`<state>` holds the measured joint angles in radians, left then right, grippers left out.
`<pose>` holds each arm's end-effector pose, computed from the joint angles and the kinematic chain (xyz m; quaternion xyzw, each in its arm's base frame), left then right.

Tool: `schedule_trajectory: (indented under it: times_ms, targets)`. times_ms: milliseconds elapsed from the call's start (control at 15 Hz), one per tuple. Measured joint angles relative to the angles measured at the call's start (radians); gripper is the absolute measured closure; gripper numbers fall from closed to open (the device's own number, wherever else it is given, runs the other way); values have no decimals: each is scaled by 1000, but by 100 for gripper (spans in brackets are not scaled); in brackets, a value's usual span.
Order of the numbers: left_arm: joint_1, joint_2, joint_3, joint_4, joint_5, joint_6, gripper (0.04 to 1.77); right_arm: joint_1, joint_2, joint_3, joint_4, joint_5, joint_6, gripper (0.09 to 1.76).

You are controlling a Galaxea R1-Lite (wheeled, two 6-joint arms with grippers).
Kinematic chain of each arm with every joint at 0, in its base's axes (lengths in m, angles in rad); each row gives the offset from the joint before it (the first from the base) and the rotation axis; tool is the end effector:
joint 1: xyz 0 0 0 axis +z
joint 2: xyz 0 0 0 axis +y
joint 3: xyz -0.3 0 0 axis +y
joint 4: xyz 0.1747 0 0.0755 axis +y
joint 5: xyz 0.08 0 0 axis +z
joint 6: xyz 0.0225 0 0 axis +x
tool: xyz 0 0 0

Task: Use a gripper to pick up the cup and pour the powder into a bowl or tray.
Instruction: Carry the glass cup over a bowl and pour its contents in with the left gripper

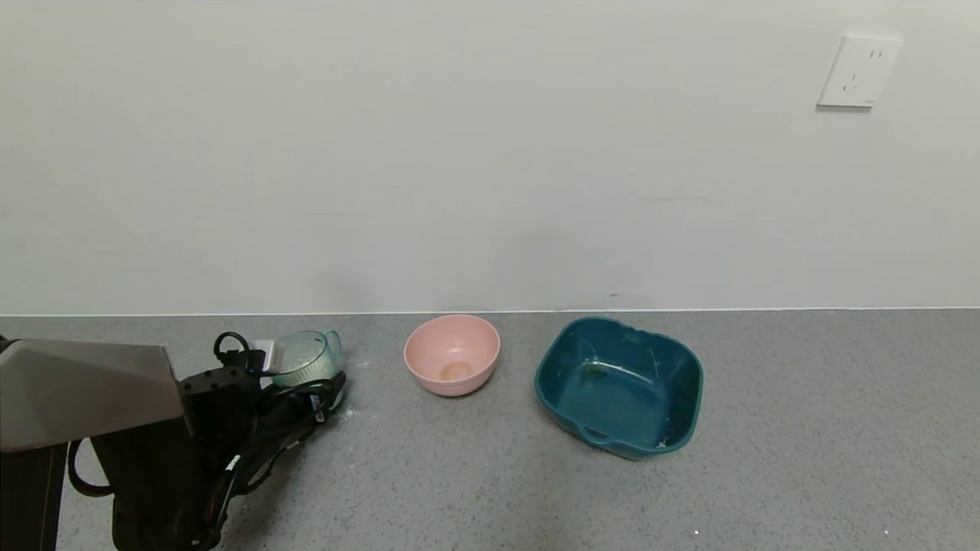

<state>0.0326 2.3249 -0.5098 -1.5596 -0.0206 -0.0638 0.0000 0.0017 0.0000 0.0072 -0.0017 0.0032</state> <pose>0.3354 0.0105 0.0050 -0.0350 0.1271 0.0100 0.9912 -0.0227 0.0000 0.0748 0.0016 0.0044 -0.0009 1.0000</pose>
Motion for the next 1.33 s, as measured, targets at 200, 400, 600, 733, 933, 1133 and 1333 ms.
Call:
schedule_trajectory:
  times_ms: [200,400,600,733,933,1133,1333]
  targets:
    - [-1,-11,3,0,-1,0,51,0,0,0,0,0,0,14]
    - [-14,-52,15,6,-1,3,52,0,0,0,0,0,0,14]
    - [-31,-119,8,95,0,20,52,0,0,0,0,0,0,14]
    - [-45,-174,-14,191,12,33,52,0,0,0,0,0,0,14]
    - [-84,-261,-84,365,81,75,52,0,0,0,0,0,0,14]
    - [-135,-314,-156,446,163,171,52,0,0,0,0,0,0,14]
    - [-178,-329,-206,470,185,296,52,0,0,0,0,0,0,14]
